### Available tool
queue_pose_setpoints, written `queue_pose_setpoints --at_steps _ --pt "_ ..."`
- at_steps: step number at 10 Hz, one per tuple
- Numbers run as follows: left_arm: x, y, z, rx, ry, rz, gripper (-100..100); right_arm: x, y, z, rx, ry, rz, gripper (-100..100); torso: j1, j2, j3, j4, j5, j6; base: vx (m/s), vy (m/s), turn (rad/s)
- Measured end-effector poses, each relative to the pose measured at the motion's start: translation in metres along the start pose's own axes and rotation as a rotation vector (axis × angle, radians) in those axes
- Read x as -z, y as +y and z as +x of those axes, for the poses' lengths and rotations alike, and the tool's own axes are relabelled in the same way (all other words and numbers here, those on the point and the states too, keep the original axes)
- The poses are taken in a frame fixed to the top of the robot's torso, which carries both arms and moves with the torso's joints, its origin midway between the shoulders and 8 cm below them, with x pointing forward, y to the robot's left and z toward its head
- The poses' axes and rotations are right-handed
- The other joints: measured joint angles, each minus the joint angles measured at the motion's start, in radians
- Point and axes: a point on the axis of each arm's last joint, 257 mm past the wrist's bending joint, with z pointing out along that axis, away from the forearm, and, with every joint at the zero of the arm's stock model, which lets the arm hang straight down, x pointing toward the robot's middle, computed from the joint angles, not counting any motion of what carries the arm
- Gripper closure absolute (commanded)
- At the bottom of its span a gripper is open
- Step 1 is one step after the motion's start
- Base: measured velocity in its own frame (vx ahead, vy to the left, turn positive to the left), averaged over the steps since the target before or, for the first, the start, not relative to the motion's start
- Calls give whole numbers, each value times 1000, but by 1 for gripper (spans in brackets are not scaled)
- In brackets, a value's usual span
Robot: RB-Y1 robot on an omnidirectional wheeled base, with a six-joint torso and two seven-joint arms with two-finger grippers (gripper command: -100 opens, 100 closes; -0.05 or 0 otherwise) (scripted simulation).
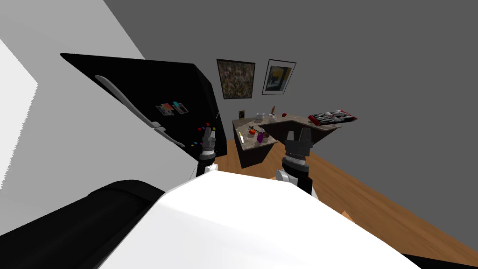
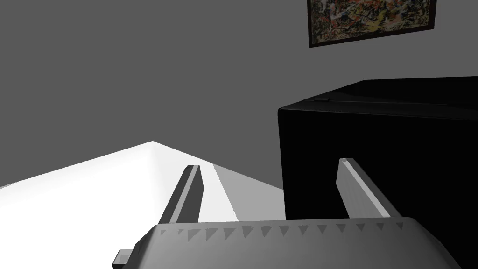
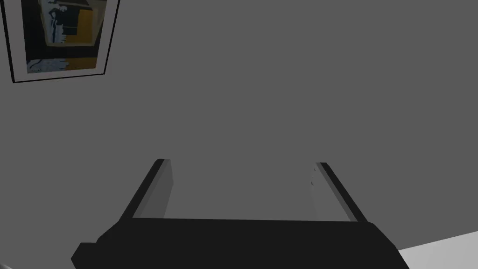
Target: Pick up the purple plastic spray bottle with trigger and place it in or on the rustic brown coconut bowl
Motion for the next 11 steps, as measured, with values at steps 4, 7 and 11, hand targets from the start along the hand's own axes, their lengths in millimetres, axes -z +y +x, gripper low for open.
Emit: queue_pose_setpoints --at_steps 4,7,11 --pt "0 0 0 0 0 0 0 1 -7 4 40 65 16 -100 -2 4 2 1 0 0 -58 -25 -16" --pt "0 0 0 0 0 0 0 7 -29 0 119 122 76 -100 -3 8 5 2 -1 0 -116 -41 -2" --pt "0 0 0 0 0 0 0 16 -70 -8 234 182 180 -100 -2 5 3 1 0 0 -80 -25 35"
